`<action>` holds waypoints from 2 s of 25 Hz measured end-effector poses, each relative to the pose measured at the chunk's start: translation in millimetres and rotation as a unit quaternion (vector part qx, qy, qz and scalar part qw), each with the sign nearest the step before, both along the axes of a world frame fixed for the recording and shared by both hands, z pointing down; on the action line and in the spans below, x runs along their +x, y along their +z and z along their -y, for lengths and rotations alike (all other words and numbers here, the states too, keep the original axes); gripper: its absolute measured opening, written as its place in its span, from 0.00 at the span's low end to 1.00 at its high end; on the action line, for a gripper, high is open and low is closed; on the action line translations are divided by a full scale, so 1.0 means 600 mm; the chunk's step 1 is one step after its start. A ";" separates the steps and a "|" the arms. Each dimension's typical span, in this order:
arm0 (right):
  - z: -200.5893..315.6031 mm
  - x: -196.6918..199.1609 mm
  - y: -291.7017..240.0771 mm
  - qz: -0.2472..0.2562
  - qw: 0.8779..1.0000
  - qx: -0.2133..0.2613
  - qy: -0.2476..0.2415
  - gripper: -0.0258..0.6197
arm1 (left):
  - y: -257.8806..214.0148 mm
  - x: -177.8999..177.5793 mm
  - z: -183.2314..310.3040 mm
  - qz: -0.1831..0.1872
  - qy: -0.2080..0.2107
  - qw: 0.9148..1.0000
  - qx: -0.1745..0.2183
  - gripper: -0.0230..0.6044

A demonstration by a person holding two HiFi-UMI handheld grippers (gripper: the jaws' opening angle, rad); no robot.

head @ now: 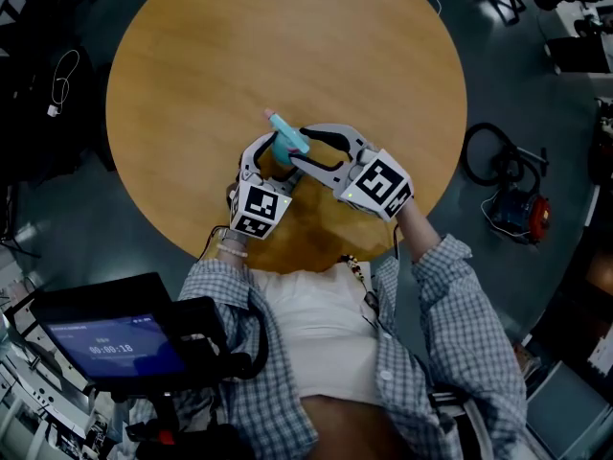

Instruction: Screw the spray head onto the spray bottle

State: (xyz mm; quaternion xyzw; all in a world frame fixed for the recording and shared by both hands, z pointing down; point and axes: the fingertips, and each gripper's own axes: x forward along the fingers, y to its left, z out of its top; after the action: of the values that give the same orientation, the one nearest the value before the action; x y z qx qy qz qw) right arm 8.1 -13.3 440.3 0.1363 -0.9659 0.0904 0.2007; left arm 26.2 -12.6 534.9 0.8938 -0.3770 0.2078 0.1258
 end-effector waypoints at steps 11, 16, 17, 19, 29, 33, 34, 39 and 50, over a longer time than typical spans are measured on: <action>-0.007 -0.024 -0.001 -0.034 0.976 -0.098 -0.193 0.24 | 0.000 0.004 -0.005 0.002 0.015 1.000 0.002 0.59; -0.008 -0.025 -0.006 -0.023 0.989 -0.027 -0.147 0.23 | -0.002 0.001 -0.005 0.000 0.012 1.000 0.002 0.59; -0.007 -0.025 -0.007 -0.018 0.993 -0.005 -0.117 0.23 | -0.002 0.001 -0.005 -0.003 0.009 1.000 0.001 0.59; -0.003 -0.023 -0.009 -0.008 0.998 0.043 -0.036 0.23 | -0.002 0.001 -0.004 -0.007 0.004 1.000 -0.002 0.59; 0.008 -0.008 -0.003 0.022 0.956 0.110 0.271 0.23 | 0.000 0.001 0.000 -0.003 0.003 1.000 -0.001 0.59; -0.001 -0.003 0.004 0.018 0.977 0.081 0.196 0.24 | 0.001 0.001 -0.002 0.000 0.010 1.000 0.001 0.59; -0.004 -0.002 0.003 0.014 0.982 0.079 0.172 0.25 | 0.001 0.001 -0.002 0.000 0.010 1.000 0.001 0.59; -0.002 0.023 -0.039 0.036 0.991 0.049 0.120 0.25 | 0.001 0.004 -0.001 -0.002 0.011 1.000 0.002 0.59; 0.006 0.011 -0.001 0.008 0.998 -0.035 -0.043 0.33 | 0.002 0.002 0.000 -0.002 0.022 1.000 0.001 0.59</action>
State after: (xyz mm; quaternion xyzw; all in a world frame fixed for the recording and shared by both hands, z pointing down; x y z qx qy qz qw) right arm 14.9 -16.8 439.8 0.0871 -0.9687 0.1171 0.2009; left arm 27.3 -12.4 536.1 0.9026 -0.3569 0.2084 0.1206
